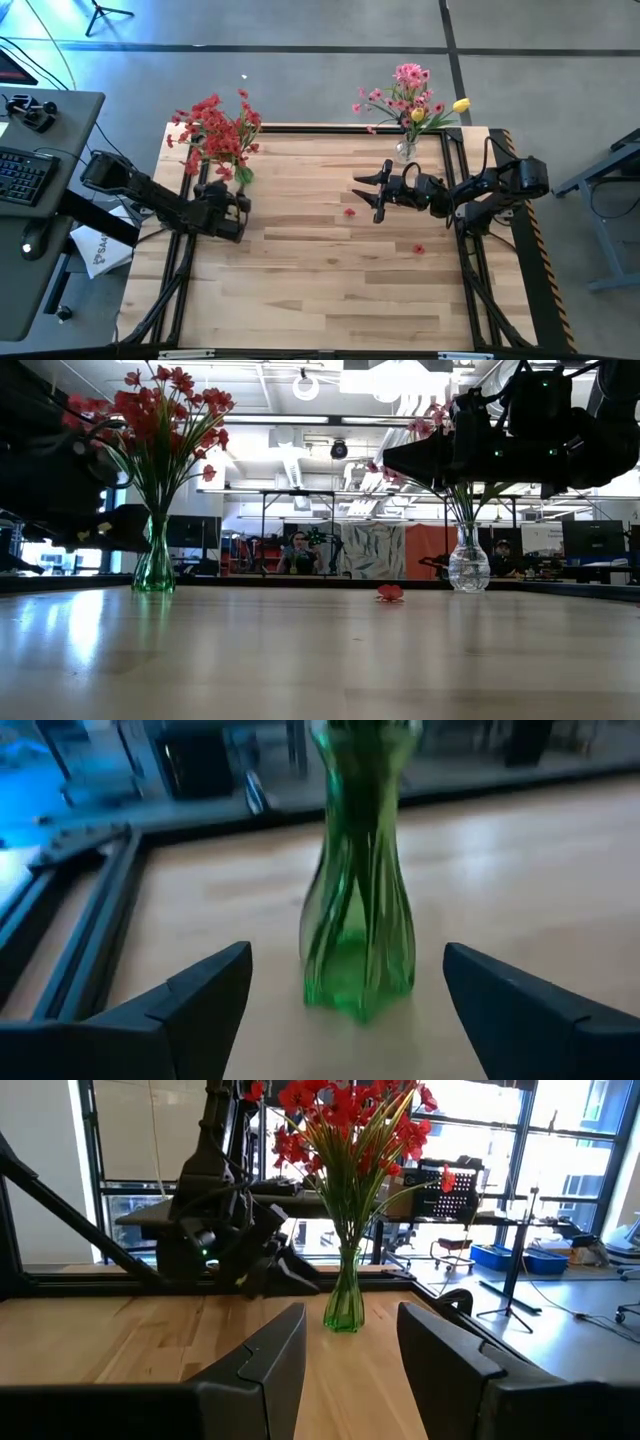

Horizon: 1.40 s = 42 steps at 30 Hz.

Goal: Sort flowers into vase by color
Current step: Adjust the green vase from the left to the center of the table

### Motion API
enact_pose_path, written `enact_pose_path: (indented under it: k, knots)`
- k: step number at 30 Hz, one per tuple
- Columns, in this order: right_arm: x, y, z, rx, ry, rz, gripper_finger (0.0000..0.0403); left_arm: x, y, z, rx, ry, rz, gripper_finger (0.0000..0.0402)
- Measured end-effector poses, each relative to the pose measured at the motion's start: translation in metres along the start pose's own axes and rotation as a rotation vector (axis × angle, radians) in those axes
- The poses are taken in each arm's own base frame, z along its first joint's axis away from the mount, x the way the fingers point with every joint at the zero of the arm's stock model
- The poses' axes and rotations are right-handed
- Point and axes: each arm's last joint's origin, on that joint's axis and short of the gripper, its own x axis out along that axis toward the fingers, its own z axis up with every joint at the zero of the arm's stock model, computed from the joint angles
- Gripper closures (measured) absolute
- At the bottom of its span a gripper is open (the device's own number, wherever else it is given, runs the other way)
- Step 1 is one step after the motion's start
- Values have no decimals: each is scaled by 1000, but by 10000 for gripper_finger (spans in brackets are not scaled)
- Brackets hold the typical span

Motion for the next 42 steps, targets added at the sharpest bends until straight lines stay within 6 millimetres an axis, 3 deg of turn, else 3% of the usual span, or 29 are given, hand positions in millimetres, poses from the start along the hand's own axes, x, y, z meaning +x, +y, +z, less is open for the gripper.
enact_pose_path:
  k: [8,22,29,37,42]
  knots:
    - [0,0,0,0,-1,0,247,3,0,3,73,-159,18,84]
    - [0,0,3,2,-27,-2,247,16,0,6,55,-113,110,84]
    - [0,0,3,11,-32,-2,247,23,-12,11,238,-90,117,84]
    - [0,0,3,10,-32,-1,247,42,-4,17,208,-47,250,84]
    - [0,0,3,1,-32,-1,247,49,-15,24,287,5,177,85]
